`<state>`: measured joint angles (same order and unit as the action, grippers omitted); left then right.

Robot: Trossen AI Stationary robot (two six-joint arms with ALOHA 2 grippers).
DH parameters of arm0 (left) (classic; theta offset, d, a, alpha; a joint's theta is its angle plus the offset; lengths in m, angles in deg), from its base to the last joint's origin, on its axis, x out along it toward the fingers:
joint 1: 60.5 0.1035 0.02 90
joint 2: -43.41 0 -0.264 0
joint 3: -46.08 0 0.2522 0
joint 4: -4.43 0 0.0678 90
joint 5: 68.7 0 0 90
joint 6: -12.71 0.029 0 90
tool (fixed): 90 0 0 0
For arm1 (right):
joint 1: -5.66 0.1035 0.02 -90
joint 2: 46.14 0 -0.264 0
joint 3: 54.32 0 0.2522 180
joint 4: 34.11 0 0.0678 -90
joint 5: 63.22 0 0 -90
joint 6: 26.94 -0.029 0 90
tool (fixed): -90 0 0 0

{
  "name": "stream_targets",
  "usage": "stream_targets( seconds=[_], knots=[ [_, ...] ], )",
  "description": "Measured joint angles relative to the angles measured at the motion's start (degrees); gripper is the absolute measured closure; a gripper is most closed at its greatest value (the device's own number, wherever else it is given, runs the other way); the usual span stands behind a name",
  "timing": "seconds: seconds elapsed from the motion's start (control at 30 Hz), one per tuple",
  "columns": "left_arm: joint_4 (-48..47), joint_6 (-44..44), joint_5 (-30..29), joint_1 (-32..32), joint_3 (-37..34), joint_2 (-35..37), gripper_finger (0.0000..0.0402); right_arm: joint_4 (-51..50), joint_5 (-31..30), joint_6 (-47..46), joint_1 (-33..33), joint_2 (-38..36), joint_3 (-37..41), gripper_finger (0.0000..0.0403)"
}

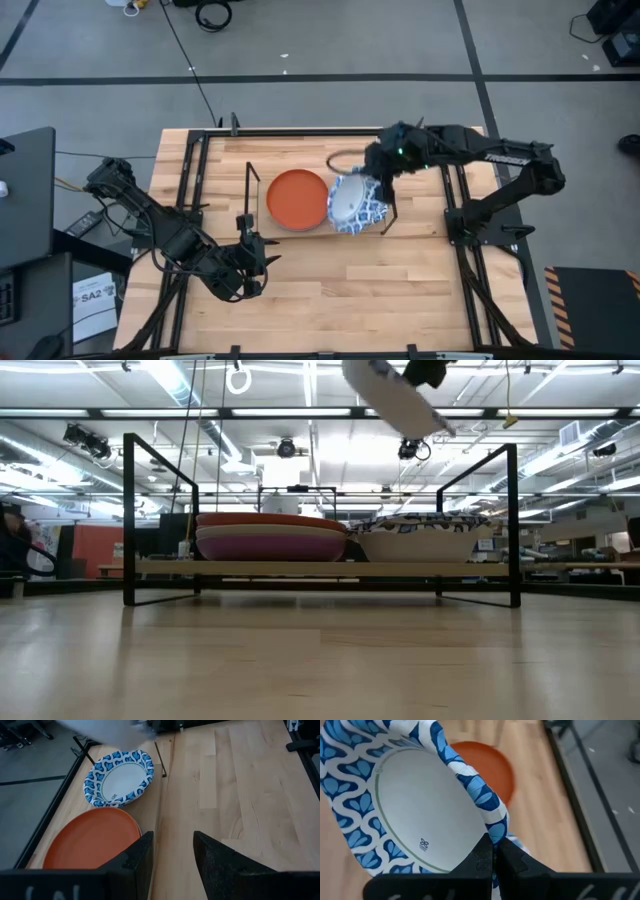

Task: Place and stack plates onto a shelf
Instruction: Stack the white-blue patterned bowl on top of the white-blue patterned bowl on the shelf

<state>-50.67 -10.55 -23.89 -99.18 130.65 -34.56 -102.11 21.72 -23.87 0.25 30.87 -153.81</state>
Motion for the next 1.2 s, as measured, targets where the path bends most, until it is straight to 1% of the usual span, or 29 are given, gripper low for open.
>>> stream_targets(
  seconds=[0.17, 0.37, 0.47, 0.63, 0.83, 1.2],
  knots=[
    [0.0, 0.0, 0.0, 0.0, 0.0, 0.0, 0.0256, 0.0, 0.4, 0.2, -7.0, 0.8, 0.0, 0.0393],
    [0.0, 0.0, 0.0, 0.0, 0.0, 0.0, 0.0256, -0.7, 6.0, 0.2, -13.8, 4.0, 0.0, 0.0392],
    [0.0, 0.0, 0.0, 0.0, 0.0, 0.0, 0.0256, -2.2, 6.7, 0.2, -15.6, 6.0, 0.0, 0.0392],
    [0.0, 0.0, 0.0, 0.0, 0.0, 0.0, 0.0256, -6.0, 6.7, 0.2, -17.3, 9.3, 0.0, 0.0392],
    [0.0, 0.0, 0.0, 0.0, 0.0, 0.0, 0.0256, -10.5, 6.7, 1.7, -17.6, 12.9, 0.0, 0.0392],
    [0.0, 0.0, 0.0, 0.0, 0.0, 0.0, 0.0256, -11.5, 6.4, 1.7, -17.7, 16.1, 0.0, 0.0386]
  ],
)
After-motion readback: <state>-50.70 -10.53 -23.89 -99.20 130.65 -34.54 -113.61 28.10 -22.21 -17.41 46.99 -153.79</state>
